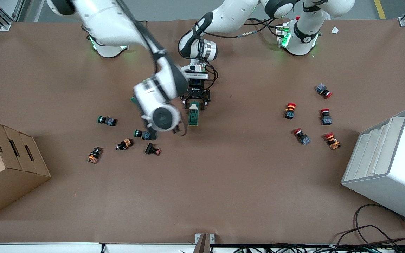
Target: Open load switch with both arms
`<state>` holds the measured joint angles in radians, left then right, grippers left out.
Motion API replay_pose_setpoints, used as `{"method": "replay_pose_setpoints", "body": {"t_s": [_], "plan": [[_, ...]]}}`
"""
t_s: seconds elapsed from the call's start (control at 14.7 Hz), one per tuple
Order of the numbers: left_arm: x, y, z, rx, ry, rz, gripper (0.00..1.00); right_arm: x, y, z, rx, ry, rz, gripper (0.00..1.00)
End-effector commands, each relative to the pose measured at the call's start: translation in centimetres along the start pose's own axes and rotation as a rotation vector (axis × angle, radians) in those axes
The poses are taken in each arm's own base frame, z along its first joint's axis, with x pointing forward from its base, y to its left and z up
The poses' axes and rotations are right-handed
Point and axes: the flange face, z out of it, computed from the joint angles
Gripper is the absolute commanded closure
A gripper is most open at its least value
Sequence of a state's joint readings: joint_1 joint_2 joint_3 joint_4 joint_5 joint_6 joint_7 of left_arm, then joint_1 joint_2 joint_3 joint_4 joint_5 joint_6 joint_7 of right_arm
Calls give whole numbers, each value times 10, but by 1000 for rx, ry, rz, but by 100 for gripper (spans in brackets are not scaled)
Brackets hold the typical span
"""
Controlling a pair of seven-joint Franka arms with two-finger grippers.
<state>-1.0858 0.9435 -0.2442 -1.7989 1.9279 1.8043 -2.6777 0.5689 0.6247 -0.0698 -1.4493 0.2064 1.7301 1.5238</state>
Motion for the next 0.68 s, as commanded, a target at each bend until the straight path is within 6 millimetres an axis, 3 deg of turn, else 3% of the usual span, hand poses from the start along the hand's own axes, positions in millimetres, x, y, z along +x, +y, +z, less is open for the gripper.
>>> {"method": "replay_pose_setpoints", "body": {"t_s": [0.0, 0.34, 0.48, 0.61], "plan": [[-37, -10, -2, -3, -62, 34, 0, 56, 26, -60, 70, 26, -192, 0], [-29, -4, -6, -2, -64, 19, 0, 163, 77, -142, 147, 165, -508, 0], [-19, 3, -9, -8, -58, 10, 0, 210, 96, -160, 181, 175, -583, 0], [-13, 4, -9, 11, -66, 19, 0, 239, 110, -177, 206, 205, -670, 0]]}}
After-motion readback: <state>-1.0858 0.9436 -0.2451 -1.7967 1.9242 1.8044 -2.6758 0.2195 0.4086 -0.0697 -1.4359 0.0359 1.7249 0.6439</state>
